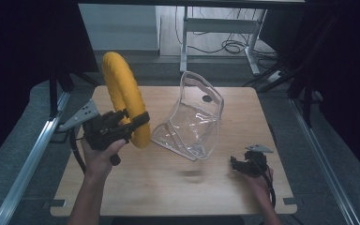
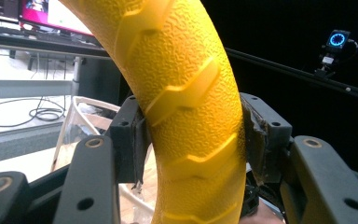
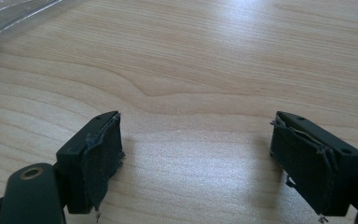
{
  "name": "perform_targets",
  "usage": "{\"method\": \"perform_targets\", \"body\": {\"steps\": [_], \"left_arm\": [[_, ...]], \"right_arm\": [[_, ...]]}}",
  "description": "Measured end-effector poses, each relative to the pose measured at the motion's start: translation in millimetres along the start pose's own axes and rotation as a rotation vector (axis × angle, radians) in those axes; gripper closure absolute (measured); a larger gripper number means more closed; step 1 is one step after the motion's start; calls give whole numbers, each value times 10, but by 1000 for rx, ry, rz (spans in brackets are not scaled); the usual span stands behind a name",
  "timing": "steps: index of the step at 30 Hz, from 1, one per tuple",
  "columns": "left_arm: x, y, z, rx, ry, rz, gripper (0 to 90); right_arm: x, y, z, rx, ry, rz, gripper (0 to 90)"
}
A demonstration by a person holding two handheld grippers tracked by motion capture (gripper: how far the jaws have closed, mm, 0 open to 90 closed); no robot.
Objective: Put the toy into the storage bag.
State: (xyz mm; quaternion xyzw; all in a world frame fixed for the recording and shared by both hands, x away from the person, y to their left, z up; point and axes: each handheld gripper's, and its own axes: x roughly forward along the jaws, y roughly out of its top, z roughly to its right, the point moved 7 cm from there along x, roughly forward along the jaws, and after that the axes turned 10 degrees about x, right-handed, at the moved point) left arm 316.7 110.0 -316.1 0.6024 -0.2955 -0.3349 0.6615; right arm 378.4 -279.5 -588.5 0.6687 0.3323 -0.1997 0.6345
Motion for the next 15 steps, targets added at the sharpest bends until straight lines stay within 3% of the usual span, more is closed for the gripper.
{"method": "perform_targets", "body": {"steps": [15], "left_arm": [[249, 198, 100, 37, -16, -4, 472]], "right_arm": [[1, 0, 2, -2, 0, 1, 165]]}}
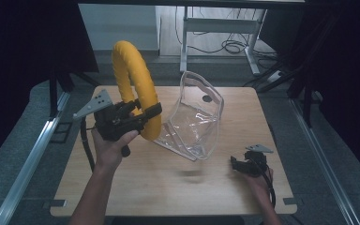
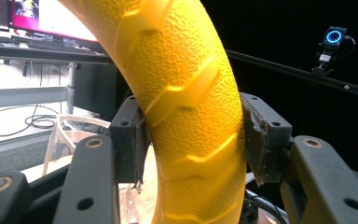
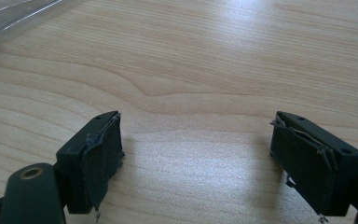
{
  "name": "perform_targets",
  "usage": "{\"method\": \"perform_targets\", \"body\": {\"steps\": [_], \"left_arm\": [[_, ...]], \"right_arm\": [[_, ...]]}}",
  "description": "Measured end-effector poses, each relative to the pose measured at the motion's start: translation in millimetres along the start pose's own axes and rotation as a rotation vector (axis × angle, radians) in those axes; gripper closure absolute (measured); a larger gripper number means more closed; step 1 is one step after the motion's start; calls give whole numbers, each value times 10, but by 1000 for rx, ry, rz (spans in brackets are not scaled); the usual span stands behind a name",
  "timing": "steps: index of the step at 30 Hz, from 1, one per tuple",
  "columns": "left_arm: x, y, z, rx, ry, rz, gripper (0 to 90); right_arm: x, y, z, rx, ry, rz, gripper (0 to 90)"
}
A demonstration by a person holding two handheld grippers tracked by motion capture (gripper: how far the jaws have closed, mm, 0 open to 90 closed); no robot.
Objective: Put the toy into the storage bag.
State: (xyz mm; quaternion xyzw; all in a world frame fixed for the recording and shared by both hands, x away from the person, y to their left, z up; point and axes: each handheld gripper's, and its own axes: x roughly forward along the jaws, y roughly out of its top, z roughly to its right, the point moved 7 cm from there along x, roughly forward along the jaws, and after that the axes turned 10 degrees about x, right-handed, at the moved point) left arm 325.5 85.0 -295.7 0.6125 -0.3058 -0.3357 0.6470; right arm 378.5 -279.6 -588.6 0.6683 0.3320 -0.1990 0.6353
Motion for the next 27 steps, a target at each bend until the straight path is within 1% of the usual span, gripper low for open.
{"method": "perform_targets", "body": {"steps": [13, 18, 23, 27], "left_arm": [[121, 7, 1, -2, -11, -11, 472], [151, 34, 38, 8, -12, -10, 473], [216, 80, 99, 25, -28, -18, 473], [252, 119, 135, 35, -33, -14, 473]], "right_arm": [[0, 0, -2, 2, 1, -1, 166], [-1, 0, 0, -1, 0, 0, 166], [0, 0, 1, -2, 1, 0, 166], [0, 0, 1, -2, 0, 0, 166]]}}
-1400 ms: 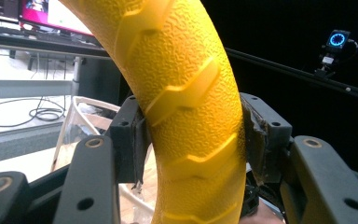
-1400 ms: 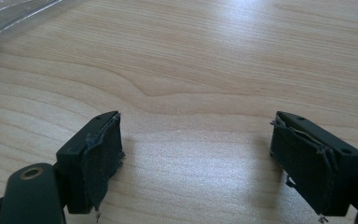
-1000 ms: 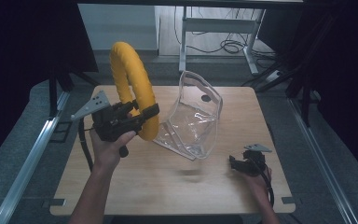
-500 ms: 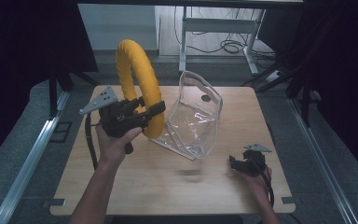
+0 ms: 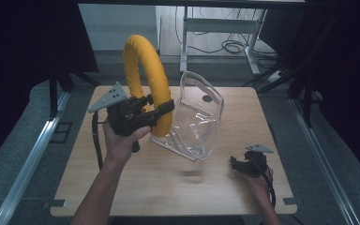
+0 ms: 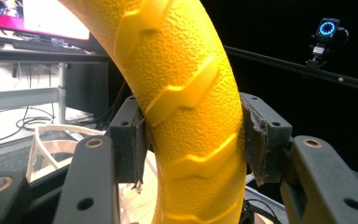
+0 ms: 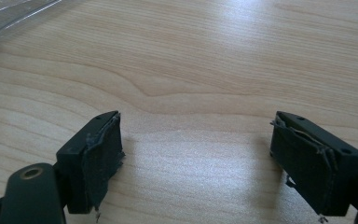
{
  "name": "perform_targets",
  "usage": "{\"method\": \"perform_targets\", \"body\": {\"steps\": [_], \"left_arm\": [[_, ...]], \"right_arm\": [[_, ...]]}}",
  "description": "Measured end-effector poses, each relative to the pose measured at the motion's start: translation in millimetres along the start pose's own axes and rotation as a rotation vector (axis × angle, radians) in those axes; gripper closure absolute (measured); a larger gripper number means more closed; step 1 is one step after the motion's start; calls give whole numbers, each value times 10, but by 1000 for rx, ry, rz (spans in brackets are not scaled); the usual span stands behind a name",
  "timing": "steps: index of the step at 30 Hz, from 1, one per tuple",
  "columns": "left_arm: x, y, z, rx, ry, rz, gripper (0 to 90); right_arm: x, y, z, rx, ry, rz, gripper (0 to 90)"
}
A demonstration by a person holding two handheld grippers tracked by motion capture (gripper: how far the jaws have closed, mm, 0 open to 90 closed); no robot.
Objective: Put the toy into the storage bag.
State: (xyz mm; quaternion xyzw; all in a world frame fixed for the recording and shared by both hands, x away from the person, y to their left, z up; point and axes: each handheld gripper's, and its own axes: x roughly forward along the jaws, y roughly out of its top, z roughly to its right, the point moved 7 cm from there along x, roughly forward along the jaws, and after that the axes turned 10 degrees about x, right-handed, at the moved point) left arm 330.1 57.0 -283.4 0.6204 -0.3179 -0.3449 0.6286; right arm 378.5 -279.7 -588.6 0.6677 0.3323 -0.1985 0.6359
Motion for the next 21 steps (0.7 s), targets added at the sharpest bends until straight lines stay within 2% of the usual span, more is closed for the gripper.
{"method": "perform_targets", "body": {"steps": [10, 21], "left_arm": [[126, 102, 140, 22, -27, -5, 473], [290, 134, 249, 35, -55, -18, 472]], "right_arm": [[1, 2, 0, 1, -1, 2, 166], [2, 4, 4, -2, -2, 4, 166]]}}
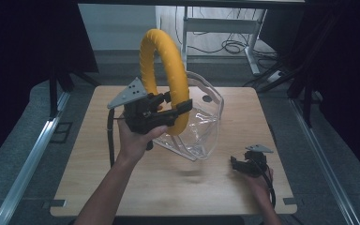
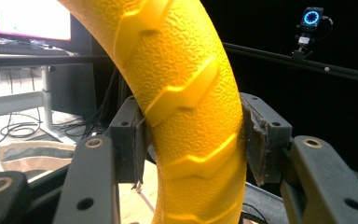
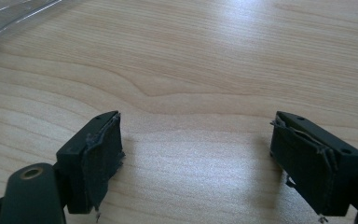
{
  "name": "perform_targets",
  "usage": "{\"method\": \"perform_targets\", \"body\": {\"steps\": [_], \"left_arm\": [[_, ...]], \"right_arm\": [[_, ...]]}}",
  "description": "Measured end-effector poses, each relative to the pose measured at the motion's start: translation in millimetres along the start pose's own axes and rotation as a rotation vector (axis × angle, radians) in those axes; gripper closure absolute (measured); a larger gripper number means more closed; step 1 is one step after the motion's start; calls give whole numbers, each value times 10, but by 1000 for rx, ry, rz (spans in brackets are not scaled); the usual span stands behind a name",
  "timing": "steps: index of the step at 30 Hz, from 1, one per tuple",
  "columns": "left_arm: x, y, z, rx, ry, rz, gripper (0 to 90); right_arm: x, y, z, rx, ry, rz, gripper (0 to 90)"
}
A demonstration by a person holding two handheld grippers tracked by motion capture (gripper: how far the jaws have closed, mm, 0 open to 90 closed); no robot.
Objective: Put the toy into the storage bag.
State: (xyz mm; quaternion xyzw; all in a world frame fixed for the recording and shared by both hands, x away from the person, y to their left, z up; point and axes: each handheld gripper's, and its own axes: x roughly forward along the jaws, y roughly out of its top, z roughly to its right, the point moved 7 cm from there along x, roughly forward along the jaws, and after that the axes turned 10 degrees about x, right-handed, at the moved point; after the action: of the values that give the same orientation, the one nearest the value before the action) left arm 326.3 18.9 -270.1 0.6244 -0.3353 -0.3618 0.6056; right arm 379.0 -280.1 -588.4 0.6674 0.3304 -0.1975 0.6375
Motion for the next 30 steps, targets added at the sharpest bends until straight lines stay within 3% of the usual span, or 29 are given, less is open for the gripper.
{"method": "perform_targets", "body": {"steps": [13, 18, 30], "left_arm": [[211, 50, 109, 11, -24, 10, 472], [341, 50, 150, 35, -42, -3, 473], [509, 77, 244, 27, -75, 3, 472]], "right_arm": [[0, -1, 3, -5, 0, -1, 166], [-3, -3, -2, 0, 2, -4, 166], [-4, -5, -5, 5, 3, -6, 167]]}}
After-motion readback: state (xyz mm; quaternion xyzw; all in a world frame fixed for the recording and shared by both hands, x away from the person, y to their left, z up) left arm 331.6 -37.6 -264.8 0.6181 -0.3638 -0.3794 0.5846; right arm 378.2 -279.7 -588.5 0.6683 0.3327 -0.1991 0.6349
